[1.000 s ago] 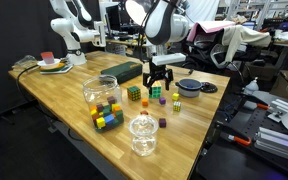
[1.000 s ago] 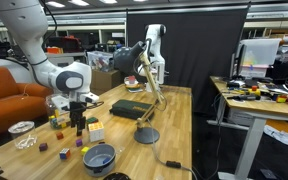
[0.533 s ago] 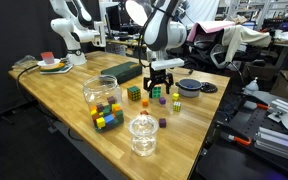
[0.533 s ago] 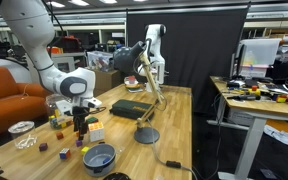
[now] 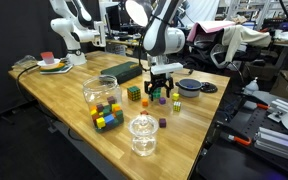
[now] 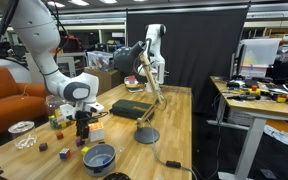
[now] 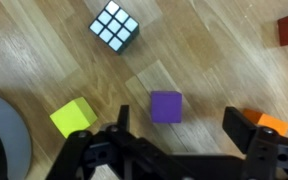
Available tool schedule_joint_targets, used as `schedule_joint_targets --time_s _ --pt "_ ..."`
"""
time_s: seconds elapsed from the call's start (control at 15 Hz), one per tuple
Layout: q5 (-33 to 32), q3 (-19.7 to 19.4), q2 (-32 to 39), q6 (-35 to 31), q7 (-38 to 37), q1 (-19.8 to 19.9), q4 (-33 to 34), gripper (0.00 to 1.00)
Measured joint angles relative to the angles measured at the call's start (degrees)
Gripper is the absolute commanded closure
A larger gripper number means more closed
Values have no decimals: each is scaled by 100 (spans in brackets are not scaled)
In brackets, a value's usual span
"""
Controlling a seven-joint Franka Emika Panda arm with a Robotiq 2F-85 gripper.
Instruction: Pick a purple block on the table and put it on top of the smaller Rubik's cube
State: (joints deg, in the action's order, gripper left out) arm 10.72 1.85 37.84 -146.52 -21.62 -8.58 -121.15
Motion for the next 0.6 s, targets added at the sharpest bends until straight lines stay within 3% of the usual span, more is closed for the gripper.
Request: schedule_joint_targets --time_s 0.6 --pt "11 -16 22 0 -11 7 83 97"
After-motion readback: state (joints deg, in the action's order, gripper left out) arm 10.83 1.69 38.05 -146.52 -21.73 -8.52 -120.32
